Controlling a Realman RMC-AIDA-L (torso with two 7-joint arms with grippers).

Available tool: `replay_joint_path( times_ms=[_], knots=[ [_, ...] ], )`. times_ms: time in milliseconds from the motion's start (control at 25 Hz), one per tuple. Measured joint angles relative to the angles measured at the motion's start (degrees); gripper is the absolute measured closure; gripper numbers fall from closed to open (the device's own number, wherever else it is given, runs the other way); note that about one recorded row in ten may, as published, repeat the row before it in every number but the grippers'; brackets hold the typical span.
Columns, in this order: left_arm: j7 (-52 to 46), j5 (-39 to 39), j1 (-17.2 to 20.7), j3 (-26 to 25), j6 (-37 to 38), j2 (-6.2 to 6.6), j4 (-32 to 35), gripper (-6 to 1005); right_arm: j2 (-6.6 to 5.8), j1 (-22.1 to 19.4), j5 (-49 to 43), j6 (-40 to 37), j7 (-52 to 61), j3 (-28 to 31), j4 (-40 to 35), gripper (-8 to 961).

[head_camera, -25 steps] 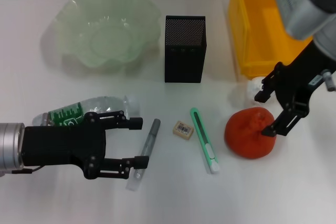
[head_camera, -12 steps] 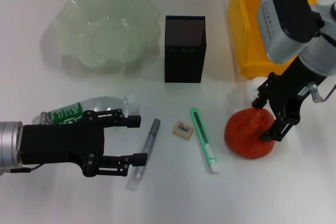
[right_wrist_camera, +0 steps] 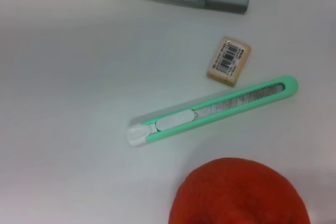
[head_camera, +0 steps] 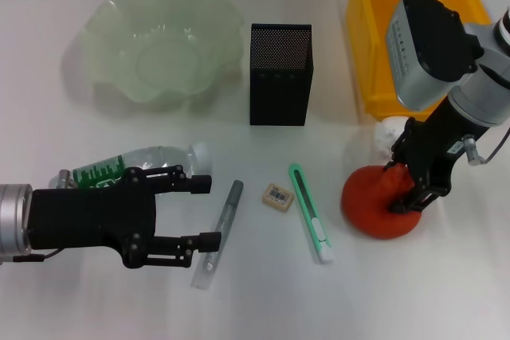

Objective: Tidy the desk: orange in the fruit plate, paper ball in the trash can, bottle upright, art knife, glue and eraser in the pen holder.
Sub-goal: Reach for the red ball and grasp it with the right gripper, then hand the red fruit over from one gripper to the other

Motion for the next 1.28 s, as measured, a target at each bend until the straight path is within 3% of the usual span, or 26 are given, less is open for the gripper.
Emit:
replay_joint_path(
  times_ms=[320, 680, 840, 1040, 1280],
  knots=[
    [0.1, 0.0, 0.0, 0.0, 0.2, 0.00, 0.2, 234, -0.04, -1.5, 1.2, 0.0, -2.4, 2.4, -0.4, 531],
    [0.5, 0.0, -0.1, 0.0, 0.1, -0.42, 0.2, 237, -0.67, -4.0, 7.3, -2.5, -8.9, 12.3, -1.2, 659],
    [0.5, -0.1, -0.3, 0.0, 0.0, -0.77, 0.2, 238, -0.83, -7.9, 13.3, -3.2, -12.8, 16.2, -2.4, 695],
    [0.8, -0.2, -0.7, -1.0, -0.3, -1.66, 0.4, 240, -1.34, -11.9, 20.9, -2.9, -15.7, 16.9, -2.6, 737],
    [1.2, -0.4, -0.9, -1.6, -1.5, -2.34, 0.4, 242, -0.97, -17.1, 30.2, -2.7, -25.0, 22.5, 1.9, 779]
  ],
)
